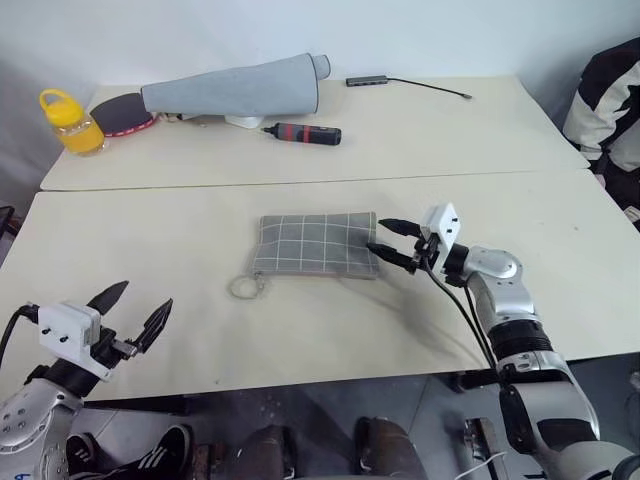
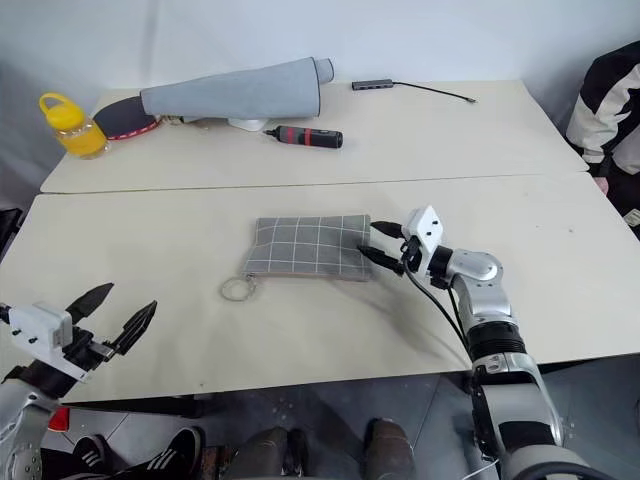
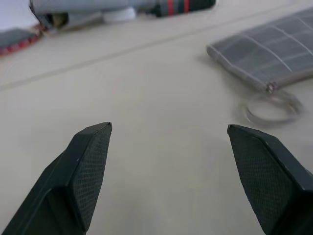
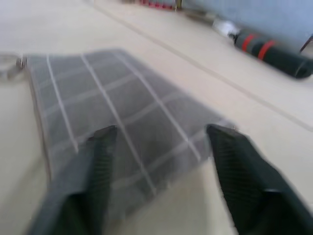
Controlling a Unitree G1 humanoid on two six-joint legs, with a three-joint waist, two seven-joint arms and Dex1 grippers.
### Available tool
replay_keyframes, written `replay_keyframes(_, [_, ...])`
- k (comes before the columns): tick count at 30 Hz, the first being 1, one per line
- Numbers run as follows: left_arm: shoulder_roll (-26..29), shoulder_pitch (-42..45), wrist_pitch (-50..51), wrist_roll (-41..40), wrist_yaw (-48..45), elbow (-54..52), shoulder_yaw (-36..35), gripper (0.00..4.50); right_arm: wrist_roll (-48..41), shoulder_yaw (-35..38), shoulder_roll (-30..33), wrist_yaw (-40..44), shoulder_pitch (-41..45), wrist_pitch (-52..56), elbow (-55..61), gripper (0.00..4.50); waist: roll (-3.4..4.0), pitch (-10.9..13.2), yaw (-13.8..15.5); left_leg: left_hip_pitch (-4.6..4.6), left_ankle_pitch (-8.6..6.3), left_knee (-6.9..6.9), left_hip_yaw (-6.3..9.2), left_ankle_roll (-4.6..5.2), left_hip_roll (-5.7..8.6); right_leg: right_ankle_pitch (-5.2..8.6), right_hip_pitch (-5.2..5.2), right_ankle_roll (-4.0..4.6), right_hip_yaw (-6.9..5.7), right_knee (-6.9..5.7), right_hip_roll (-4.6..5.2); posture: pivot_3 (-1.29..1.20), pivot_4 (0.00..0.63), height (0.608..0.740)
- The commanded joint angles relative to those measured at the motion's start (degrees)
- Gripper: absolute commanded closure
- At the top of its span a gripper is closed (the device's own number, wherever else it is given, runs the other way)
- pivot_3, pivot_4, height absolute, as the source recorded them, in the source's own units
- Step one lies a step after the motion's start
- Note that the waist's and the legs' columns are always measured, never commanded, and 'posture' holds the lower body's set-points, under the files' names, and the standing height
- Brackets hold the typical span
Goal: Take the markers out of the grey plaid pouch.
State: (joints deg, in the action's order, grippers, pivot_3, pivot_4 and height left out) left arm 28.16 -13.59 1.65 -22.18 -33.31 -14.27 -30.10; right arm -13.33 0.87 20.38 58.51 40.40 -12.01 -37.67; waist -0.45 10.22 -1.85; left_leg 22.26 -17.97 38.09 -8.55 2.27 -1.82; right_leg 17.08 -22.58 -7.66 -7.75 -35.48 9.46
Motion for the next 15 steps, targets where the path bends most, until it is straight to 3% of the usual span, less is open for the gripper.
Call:
replay_keyframes(1, [1.8, 4.4, -4.4, 3.6, 0.5, 4.0, 1.7, 0.49, 1.0, -0.4, -2.6, -3.1, 2.9, -1.6, 0.3, 3.1, 0.0, 0.0, 0.0, 0.0, 0.01, 0.0, 0.0, -0.01, -0.01, 0.0, -0.02, 0.0, 0.0, -0.04, -0.02, 0.0, 0.15, 0.74])
replay_keyframes(5, [4.3, 12.6, -9.3, 8.1, -0.9, 12.0, 6.3, 0.49, 6.7, -2.5, -4.4, -8.6, 6.2, -5.7, -6.1, 4.49, 0.01, 0.0, 0.0, 0.01, 0.01, -0.01, -0.01, -0.01, 0.04, 0.0, -0.05, 0.0, -0.01, -0.09, -0.01, 0.0, 0.15, 0.74])
replay_keyframes(10, [6.1, 24.5, -17.1, 12.7, -4.2, 24.9, 13.3, 0.49, 14.3, -4.4, -2.7, -18.9, 9.2, -8.9, -14.7, 4.49, 0.0, 0.0, 0.1, 0.04, 0.01, 0.0, -0.01, 0.0, 0.08, 0.0, -0.07, 0.0, -0.02, -0.15, -0.01, 0.0, 0.15, 0.74])
replay_keyframes(15, [5.8, 36.6, -28.3, 18.4, -6.2, 40.6, 20.7, 0.49, 15.1, -5.2, -1.7, -17.3, 7.3, -11.0, -15.0, 4.49, 0.0, 0.0, -0.2, 0.05, 0.02, -0.03, -0.03, -0.01, 0.06, 0.0, -0.07, -0.01, -0.08, -0.13, -0.07, 0.0, 0.15, 0.74])
